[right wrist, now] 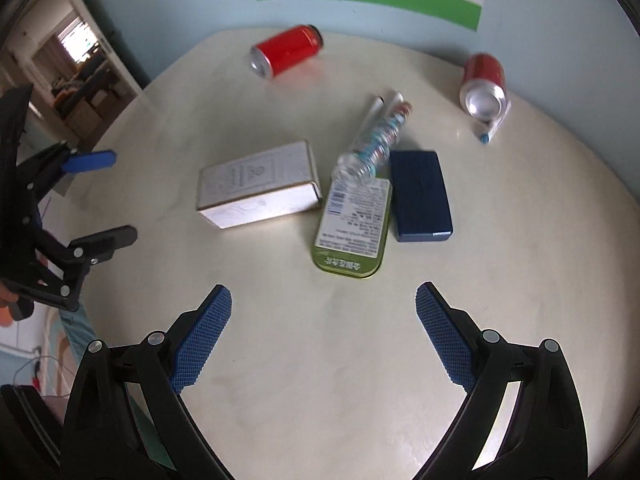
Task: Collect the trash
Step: 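Grasp the white perfume box with the left gripper while the right grasps the green tin, then carry the perfume box and green tin to the teal bin and release them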
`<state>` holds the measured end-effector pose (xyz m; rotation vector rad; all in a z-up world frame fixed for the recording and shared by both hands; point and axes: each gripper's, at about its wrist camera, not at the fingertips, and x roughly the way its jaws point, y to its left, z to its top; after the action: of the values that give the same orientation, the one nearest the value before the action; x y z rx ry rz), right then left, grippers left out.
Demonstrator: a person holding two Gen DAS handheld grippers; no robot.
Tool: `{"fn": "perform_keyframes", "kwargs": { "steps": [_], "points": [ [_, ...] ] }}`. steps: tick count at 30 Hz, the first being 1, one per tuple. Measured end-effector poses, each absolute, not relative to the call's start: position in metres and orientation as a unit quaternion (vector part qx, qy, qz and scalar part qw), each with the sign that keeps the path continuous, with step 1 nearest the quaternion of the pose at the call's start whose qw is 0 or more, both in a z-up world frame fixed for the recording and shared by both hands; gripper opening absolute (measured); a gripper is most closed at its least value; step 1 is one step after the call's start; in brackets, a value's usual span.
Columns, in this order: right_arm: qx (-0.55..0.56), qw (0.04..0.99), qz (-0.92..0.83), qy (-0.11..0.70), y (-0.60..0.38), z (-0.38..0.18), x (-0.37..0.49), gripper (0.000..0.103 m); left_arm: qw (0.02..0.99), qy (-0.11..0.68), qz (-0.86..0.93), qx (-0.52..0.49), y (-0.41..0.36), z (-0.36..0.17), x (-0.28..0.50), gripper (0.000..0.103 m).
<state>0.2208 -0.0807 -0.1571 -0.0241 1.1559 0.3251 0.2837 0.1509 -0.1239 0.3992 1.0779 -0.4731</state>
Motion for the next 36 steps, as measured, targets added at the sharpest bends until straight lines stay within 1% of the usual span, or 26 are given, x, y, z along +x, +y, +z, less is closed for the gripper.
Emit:
{"fn": "perform_keyframes", "kwargs": {
  "steps": [7, 11, 14, 15, 16, 18, 20, 21, 22, 23, 24, 28, 36],
  "points": [
    [0.021, 0.805, 0.141, 0.576, -0.081, -0.206, 0.244, 0.091, 0.776, 0.525, -0.262, 0.233, 0.107, -0.158, 0.319, 0.096],
    [0.045, 0.796, 0.13, 0.589, -0.085, -0.218, 0.255, 0.091, 0.767, 0.526, -0.268, 0.253, 0.09, -0.176, 0.332, 0.096],
    [0.043, 0.796, 0.123, 0.592, -0.083, -0.223, 0.263, 0.09, 0.765, 0.525, -0.269, 0.259, 0.085, -0.187, 0.34, 0.095],
    [0.038, 0.8, 0.116, 0.588, -0.081, -0.224, 0.267, 0.09, 0.764, 0.527, -0.268, 0.26, 0.084, -0.19, 0.342, 0.094],
    [0.034, 0.802, 0.111, 0.585, -0.079, -0.224, 0.27, 0.09, 0.76, 0.532, -0.269, 0.258, 0.083, -0.194, 0.345, 0.088],
    [0.025, 0.808, 0.09, 0.581, -0.075, -0.225, 0.276, 0.089, 0.754, 0.545, -0.271, 0.247, 0.085, -0.2, 0.35, 0.08],
    [0.011, 0.815, 0.073, 0.575, -0.07, -0.224, 0.277, 0.086, 0.745, 0.566, -0.271, 0.225, 0.09, -0.204, 0.356, 0.059],
    [-0.004, 0.818, 0.065, 0.572, -0.067, -0.224, 0.277, 0.081, 0.744, 0.572, -0.269, 0.218, 0.091, -0.206, 0.358, 0.057],
    [-0.021, 0.822, 0.057, 0.566, -0.062, -0.224, 0.279, 0.074, 0.747, 0.572, -0.269, 0.204, 0.095, -0.206, 0.359, 0.054],
    [-0.031, 0.825, 0.057, 0.561, -0.058, -0.223, 0.279, 0.069, 0.75, 0.571, -0.266, 0.203, 0.096, -0.205, 0.359, 0.049],
    [-0.036, 0.827, 0.061, 0.558, -0.057, -0.222, 0.278, 0.064, 0.75, 0.572, -0.262, 0.202, 0.097, -0.205, 0.359, 0.048],
    [-0.018, 0.819, 0.076, 0.568, -0.071, -0.221, 0.276, 0.063, 0.751, 0.574, -0.254, 0.203, 0.103, -0.199, 0.353, 0.047],
    [0.038, 0.795, 0.124, 0.593, -0.089, -0.197, 0.249, 0.063, 0.777, 0.552, -0.236, 0.188, 0.125, -0.161, 0.332, 0.047]
  ]
}}
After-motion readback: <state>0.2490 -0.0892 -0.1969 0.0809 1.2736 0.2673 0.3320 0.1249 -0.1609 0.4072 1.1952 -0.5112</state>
